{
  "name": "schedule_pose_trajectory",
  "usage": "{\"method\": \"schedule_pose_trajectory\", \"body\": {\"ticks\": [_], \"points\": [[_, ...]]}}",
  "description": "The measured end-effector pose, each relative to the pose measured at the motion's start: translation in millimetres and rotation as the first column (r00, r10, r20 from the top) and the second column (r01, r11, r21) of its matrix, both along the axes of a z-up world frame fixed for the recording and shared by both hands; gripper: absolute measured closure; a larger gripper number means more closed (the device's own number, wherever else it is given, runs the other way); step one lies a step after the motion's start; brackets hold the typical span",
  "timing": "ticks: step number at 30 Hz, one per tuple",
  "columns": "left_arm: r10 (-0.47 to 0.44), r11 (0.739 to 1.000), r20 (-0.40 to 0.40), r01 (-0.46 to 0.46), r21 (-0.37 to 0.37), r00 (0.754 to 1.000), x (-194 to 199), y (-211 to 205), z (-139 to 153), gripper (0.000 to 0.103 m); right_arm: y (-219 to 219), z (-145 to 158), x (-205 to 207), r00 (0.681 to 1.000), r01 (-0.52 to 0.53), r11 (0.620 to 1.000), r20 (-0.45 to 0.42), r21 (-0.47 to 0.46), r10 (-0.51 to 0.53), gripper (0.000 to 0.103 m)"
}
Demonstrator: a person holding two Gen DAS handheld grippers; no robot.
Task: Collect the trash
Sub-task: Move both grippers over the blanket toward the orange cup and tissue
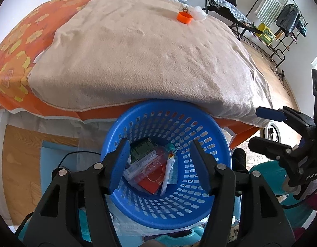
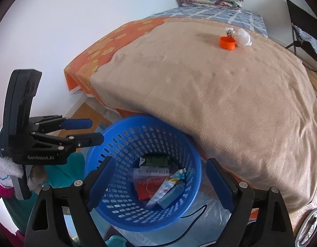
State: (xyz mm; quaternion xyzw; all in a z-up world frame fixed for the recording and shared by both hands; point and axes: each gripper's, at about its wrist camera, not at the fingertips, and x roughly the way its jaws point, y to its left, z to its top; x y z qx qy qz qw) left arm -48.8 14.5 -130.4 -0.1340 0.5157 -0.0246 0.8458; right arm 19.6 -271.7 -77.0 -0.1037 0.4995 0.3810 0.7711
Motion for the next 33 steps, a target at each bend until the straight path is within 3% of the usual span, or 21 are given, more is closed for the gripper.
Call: {"method": "schedule_pose_trajectory", "body": {"ticks": [9, 19, 26, 33], "points": [[-0.005, 1.0, 0.038, 0.005, 0.002, 0.999, 20, 0, 23, 0.041, -10, 24, 18, 0.996, 0.046, 0.999, 0.075, 0.014, -0.047, 0.011], [-0.043, 0.999, 0.117, 0.041, 0.021, 0.992, 74, 4, 64, 0.041, -28, 54, 62, 0.989, 0.114, 0.99, 0.085, 0.082, -0.121, 0.009], [-0.12, 0.992, 0.174, 0.113, 0.048, 0.977, 127, -7, 77, 0.041, -42, 68, 108, 0.98, 0.174, 0.979, 0.08, 0.107, -0.182, 0.009], [-0.175, 0.984, 0.197, 0.167, 0.054, 0.965, 178, -29, 73, 0.041, -50, 79, 171, 0.963, 0.251, 0.954, 0.054, 0.165, -0.262, 0.009]]}}
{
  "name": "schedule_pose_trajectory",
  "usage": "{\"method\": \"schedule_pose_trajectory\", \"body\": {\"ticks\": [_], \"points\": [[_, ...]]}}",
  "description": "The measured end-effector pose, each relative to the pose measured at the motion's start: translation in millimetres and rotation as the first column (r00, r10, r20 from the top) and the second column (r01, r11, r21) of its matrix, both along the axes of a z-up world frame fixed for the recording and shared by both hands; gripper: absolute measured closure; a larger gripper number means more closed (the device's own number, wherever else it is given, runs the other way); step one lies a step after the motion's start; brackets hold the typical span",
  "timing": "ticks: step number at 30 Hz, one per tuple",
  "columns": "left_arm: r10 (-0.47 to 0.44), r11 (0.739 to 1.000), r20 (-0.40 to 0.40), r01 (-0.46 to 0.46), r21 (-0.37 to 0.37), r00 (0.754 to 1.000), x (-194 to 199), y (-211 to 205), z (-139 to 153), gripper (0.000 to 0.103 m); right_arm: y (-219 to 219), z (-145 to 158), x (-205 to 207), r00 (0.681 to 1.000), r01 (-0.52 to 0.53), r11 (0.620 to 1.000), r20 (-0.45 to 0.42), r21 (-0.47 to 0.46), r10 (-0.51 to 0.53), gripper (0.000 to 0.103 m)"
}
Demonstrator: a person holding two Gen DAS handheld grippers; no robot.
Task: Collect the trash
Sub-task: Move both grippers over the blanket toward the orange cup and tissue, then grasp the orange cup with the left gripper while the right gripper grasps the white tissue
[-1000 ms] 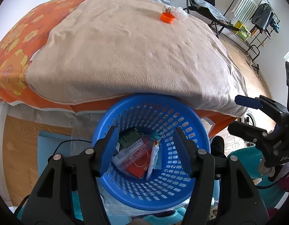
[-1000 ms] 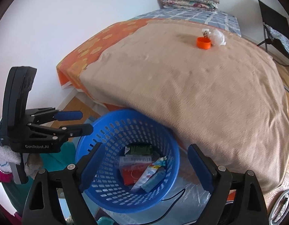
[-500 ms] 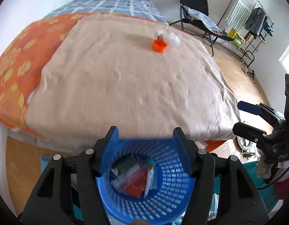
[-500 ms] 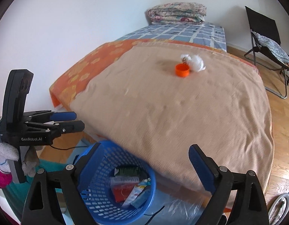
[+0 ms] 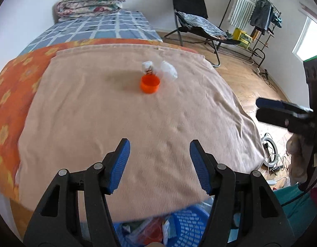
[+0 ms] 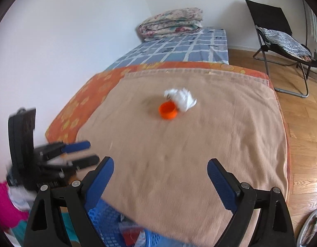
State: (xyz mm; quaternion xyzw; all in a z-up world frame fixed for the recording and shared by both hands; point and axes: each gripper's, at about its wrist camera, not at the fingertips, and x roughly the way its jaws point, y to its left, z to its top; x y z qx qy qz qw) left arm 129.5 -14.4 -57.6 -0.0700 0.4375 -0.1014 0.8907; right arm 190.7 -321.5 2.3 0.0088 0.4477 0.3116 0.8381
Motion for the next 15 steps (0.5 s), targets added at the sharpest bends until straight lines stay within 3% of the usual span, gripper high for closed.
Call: {"method": "schedule_pose_trajectory", "body": {"ticks": [8, 15], "points": [[-0.005, 1.0, 0.013, 0.005, 0.007, 1.0, 67, -16, -16, 0.041, 9, -8, 69, 0.998, 0.061, 0.997, -0.018, 0.039, -0.061, 0.009], [0.002, 1.0, -0.004, -0.002, 0.008, 1.0, 114, -18, -44, 0.041, 12, -38, 124, 0.986, 0.128, 0.985, -0.118, 0.118, -0.114, 0.01]]}}
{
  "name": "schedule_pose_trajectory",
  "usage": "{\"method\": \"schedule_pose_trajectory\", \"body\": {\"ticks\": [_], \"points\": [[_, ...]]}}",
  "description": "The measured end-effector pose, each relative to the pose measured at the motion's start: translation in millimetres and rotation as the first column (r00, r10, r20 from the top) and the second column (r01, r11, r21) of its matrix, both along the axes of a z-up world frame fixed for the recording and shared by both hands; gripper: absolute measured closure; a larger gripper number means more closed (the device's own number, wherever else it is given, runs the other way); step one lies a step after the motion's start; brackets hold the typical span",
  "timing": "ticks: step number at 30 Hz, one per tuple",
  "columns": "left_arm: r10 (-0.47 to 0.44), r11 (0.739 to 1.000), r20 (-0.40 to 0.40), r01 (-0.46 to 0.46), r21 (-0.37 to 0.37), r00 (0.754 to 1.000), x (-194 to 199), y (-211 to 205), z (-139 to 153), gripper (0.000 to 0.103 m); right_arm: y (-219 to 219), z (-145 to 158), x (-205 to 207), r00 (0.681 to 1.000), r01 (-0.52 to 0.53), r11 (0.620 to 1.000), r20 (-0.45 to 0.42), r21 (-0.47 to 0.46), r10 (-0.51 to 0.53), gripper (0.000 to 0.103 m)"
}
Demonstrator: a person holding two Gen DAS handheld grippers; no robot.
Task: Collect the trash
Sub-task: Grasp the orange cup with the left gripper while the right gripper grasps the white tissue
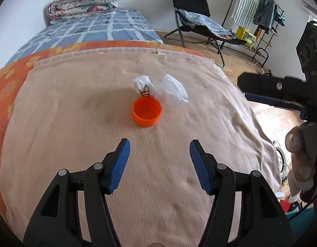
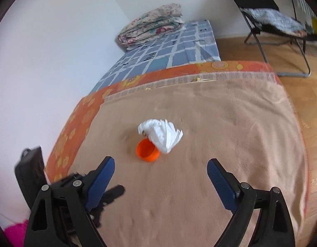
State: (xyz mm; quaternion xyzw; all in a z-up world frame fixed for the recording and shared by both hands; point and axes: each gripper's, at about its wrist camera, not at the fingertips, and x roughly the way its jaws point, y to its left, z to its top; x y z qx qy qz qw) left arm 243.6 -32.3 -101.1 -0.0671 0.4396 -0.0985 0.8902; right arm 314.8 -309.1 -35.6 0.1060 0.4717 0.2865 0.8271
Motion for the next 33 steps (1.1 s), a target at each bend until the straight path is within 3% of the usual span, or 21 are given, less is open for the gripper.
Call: {"method": "schedule_pose_trajectory", "body": {"ticks": [8, 18, 23, 28, 33], "points": [[0.027, 0.999, -0.008, -0.028, -0.032, 1.0, 37, 1, -24, 0.041, 21, -35, 39, 0.993, 0.033, 0.995, -0.115, 0.097, -0.022, 0.014], [0.054, 0.996, -0.013, -0.054, -0.067, 0.998, 60, 4, -47, 0.041, 35, -71, 65, 0.98, 0.07, 0.99, -0.193, 0.119, -0.046, 0.021], [0.058, 0.998, -0.01, -0.058, -0.038, 0.998, 66, 3, -53, 0.055, 39, -82, 72, 0.975, 0.085, 0.988, -0.213, 0.125, -0.057, 0.024], [0.066, 0.997, -0.002, -0.066, -0.051, 0.998, 65, 9, -51, 0.055, 41, -94, 78, 0.966, 0.103, 0.986, -0.249, 0.135, -0.066, 0.036], [0.062, 0.998, 0.001, -0.062, -0.033, 0.998, 61, 12, -48, 0.055, 44, -96, 78, 0.963, 0.105, 0.981, -0.263, 0.164, -0.059, 0.055]]}}
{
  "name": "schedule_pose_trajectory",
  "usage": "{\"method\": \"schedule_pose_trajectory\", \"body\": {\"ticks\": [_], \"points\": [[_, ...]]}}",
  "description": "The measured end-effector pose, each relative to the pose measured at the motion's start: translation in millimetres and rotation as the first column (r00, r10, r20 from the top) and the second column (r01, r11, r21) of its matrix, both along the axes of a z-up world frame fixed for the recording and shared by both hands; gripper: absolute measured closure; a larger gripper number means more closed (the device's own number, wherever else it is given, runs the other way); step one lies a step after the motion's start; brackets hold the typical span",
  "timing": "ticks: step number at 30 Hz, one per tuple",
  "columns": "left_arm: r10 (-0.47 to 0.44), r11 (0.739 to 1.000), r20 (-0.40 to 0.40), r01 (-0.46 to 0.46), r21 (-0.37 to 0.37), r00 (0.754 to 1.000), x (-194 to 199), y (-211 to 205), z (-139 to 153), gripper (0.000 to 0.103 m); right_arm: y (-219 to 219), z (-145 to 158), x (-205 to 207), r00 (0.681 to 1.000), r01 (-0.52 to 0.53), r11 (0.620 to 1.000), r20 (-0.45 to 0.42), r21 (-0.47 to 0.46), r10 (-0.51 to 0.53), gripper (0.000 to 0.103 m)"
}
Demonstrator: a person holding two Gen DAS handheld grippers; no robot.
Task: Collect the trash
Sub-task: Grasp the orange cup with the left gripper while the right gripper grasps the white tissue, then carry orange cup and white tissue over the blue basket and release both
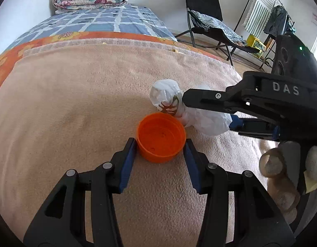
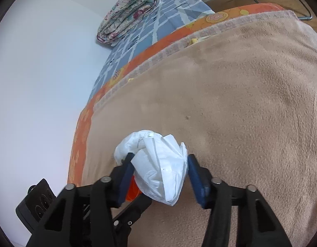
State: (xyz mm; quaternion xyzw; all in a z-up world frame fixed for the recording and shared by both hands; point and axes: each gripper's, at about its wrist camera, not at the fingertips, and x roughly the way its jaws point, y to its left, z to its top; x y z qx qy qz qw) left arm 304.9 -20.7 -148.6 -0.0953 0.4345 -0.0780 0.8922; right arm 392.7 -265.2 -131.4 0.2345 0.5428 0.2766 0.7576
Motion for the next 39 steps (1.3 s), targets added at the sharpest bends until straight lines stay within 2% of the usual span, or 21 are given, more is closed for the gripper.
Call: {"method": "schedule_pose_trajectory", "body": {"ticks": [5, 14, 23, 31, 39], "points": [[-0.005, 1.0, 0.006, 0.005, 0.028, 1.0, -10, 5, 7, 0.055, 1, 11, -7, 0.999, -0.006, 1.0, 0.043, -0.013, 0.007, 0.066], [0.011, 0.998, 0.035, -0.013, 0.059, 0.999, -38, 19, 36, 0.055, -5, 47, -31, 0.992, -0.016, 0.999, 0.123, -0.041, 0.021, 0.069], [0.012, 0.996, 0.076, -0.018, 0.084, 0.997, -85, 26, 76, 0.055, -19, 84, -68, 0.981, -0.038, 0.997, 0.186, -0.068, 0.05, 0.069], [0.0, 0.995, 0.115, -0.012, 0.102, 0.993, -141, 29, 109, 0.055, -30, 125, -121, 0.953, -0.082, 0.99, 0.281, -0.112, 0.111, 0.069], [0.005, 0.996, 0.119, -0.015, 0.089, 0.993, -208, 34, 126, 0.055, -41, 156, -189, 0.915, -0.131, 0.981, 0.364, -0.145, 0.176, 0.069]]}}
